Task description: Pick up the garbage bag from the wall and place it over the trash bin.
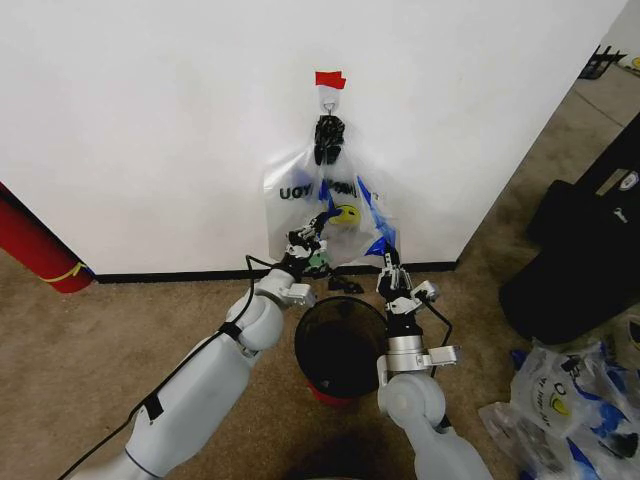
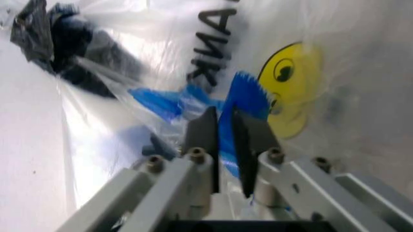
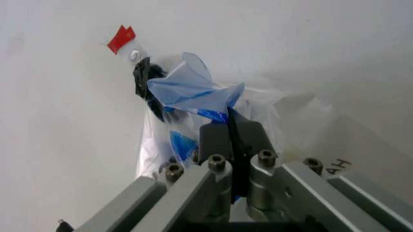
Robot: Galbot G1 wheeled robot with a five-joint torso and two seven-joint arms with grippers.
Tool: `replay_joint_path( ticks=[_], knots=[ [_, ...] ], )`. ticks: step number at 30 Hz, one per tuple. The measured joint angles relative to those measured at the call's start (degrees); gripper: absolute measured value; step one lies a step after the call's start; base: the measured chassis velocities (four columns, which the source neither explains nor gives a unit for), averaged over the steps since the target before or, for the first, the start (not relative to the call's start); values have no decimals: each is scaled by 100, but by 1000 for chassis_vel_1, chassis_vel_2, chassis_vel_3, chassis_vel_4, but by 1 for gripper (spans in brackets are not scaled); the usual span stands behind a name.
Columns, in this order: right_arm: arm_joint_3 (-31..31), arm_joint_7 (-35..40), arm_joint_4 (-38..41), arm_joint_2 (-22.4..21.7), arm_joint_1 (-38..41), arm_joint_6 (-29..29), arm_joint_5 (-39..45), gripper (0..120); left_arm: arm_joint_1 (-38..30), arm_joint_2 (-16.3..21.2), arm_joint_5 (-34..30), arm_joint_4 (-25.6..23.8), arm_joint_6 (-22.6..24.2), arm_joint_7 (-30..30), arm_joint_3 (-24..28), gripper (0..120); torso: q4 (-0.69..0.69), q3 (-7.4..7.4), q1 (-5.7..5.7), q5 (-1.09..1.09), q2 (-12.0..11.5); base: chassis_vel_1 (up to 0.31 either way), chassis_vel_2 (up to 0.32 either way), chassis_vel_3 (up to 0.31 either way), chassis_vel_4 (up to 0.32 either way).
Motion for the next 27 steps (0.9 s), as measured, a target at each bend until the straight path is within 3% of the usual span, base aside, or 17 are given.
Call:
replay_joint_path(
  ticks=[18,20,25,27],
  knots=[
    [48,-7,126,-41,-98,-2,8,0,-226,-38,709,535,-76,268,-28,81,0,0,0,1,0,0,0,0,0],
    [57,-7,129,-44,-103,-3,11,0,-243,-57,755,569,-115,261,-38,81,0,0,0,0,0,0,0,0,0],
    [78,-9,135,-55,-108,-3,23,0,-264,-94,809,606,-210,168,-67,59,0,0,0,0,0,0,0,0,0],
    [78,-9,135,-56,-106,-4,24,0,-258,-94,806,594,-214,159,-70,56,0,0,0,0,0,0,0,0,0]
  ],
)
